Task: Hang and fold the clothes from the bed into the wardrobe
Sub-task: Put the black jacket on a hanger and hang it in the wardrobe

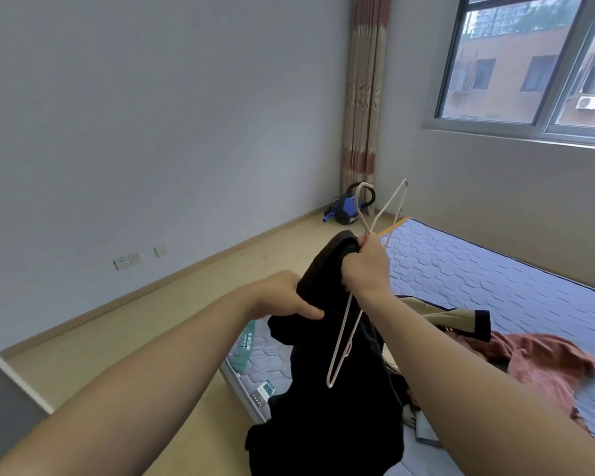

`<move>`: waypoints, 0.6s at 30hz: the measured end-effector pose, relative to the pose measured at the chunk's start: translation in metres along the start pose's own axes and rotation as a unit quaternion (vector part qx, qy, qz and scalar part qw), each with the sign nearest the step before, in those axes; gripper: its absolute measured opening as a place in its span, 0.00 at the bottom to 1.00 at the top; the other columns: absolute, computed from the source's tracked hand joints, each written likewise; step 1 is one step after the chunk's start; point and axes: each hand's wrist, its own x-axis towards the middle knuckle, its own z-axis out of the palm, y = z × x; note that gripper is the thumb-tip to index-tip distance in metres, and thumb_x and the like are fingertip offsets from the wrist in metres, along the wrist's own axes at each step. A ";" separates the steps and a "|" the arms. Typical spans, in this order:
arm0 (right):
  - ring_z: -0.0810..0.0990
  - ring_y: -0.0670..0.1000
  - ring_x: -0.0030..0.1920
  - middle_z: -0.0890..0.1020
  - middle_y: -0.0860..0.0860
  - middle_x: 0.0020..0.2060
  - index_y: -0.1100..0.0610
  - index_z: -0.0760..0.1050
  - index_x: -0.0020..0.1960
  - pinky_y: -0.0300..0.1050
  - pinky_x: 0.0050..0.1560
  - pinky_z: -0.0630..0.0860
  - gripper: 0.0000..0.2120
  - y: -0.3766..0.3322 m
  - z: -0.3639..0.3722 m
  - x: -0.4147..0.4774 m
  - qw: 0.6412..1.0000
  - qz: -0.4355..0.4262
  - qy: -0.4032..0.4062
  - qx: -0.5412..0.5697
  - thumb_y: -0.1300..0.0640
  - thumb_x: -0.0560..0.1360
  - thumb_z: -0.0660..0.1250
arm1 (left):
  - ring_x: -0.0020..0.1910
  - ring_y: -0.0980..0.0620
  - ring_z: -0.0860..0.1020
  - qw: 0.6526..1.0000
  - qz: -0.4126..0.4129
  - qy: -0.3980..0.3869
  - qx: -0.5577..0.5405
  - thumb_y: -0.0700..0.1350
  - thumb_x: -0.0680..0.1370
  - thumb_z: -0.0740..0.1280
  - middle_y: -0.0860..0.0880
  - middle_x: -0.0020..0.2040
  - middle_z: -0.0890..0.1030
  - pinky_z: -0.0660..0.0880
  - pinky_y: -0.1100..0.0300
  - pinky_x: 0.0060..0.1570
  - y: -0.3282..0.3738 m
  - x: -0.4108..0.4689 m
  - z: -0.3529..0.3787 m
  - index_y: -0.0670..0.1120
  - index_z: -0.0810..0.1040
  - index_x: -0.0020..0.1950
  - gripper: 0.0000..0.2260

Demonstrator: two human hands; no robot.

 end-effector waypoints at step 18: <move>0.72 0.48 0.42 0.73 0.52 0.50 0.56 0.67 0.58 0.39 0.32 0.68 0.13 0.035 -0.040 0.014 0.993 0.022 -0.024 -0.109 0.67 0.77 0.63 | 0.54 0.47 0.84 0.989 -0.062 -0.137 -0.009 0.37 0.75 0.75 0.44 0.55 0.85 0.80 0.64 0.46 -0.027 0.002 -0.020 0.44 0.81 0.61 0.15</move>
